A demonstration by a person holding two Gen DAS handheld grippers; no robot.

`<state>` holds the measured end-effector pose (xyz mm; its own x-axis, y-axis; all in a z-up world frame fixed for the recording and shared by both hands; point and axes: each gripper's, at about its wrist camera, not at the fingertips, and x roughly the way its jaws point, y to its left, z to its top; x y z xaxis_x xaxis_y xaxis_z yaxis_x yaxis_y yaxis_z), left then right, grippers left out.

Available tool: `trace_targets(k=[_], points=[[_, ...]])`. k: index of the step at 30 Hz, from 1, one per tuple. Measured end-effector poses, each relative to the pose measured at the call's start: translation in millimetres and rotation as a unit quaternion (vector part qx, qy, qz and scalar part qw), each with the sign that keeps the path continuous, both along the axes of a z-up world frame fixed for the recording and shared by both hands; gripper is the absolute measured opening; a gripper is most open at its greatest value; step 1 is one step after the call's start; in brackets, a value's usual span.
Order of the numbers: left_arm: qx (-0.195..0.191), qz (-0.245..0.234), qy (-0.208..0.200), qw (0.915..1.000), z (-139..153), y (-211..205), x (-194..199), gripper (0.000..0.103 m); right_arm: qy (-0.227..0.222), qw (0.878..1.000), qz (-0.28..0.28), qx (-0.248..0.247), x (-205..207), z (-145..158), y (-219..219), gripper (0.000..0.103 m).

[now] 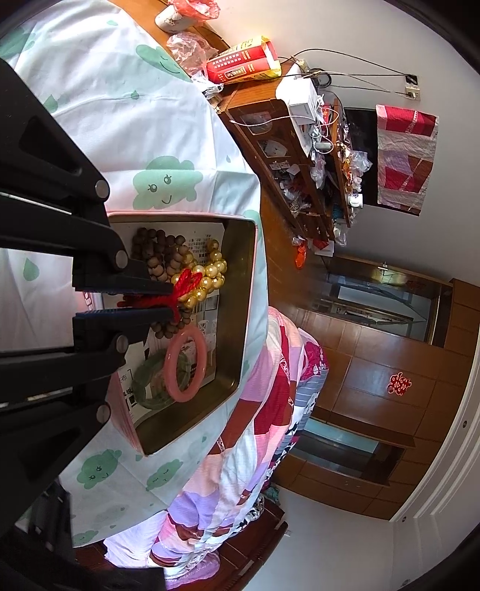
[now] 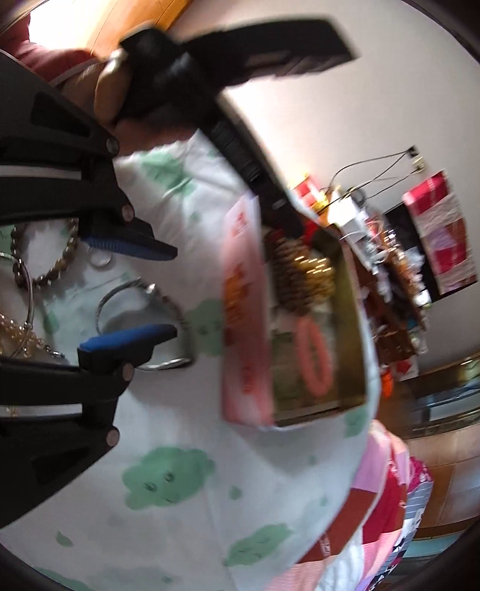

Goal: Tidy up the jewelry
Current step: 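Grasp the silver clasp bangle with the right gripper while the left gripper holds the necklace in the tin, then lower the silver bangle into the tin with the right gripper while the left gripper releases the necklace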

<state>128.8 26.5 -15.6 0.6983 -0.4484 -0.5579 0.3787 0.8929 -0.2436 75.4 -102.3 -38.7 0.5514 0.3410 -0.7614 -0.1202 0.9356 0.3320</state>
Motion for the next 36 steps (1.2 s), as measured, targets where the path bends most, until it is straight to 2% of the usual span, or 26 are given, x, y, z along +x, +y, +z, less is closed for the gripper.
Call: trace_targets(k=[3, 6, 9, 15, 20, 23, 28, 31, 33, 36], points=[[-0.005, 0.002, 0.002, 1.0000, 0, 2, 1, 0.005, 0.009, 1.000, 0.019, -0.020, 3, -11, 11, 0.037], [-0.004, 0.001, 0.003, 1.0000, 0, 2, 1, 0.005, -0.002, 0.998, 0.005, -0.061, 6, -10, 11, 0.011], [-0.004, -0.002, 0.001, 1.0000, 0, 1, 0, 0.005, 0.000, 1.000, -0.008, -0.030, 7, -7, -3, 0.011], [-0.017, -0.003, 0.001, 0.9999, 1, 3, 0, 0.005, -0.073, 0.996, -0.008, 0.056, -2, 37, -21, 0.011], [-0.048, -0.001, 0.000, 0.9989, 5, 7, 2, 0.005, -0.132, 0.988, -0.001, 0.084, 18, 70, -21, 0.011], [-0.046, -0.002, 0.007, 0.9989, 3, 2, 9, 0.005, -0.125, 0.981, 0.006, 0.148, 49, 62, -25, 0.011], [-0.006, -0.005, 0.017, 0.9998, -4, -12, 16, 0.005, -0.069, 0.978, 0.010, 0.196, 85, 27, -20, 0.011], [0.009, -0.001, 0.031, 0.9995, -9, -16, 21, 0.005, -0.045, 0.980, 0.004, 0.193, 92, 10, -23, 0.010], [0.011, 0.003, 0.031, 0.9994, -10, -15, 21, 0.006, -0.051, 0.980, 0.003, 0.190, 89, 13, -28, 0.017], [0.021, 0.011, 0.032, 0.9992, -11, -15, 20, 0.007, -0.061, 0.982, -0.003, 0.179, 84, 15, -33, 0.022]])
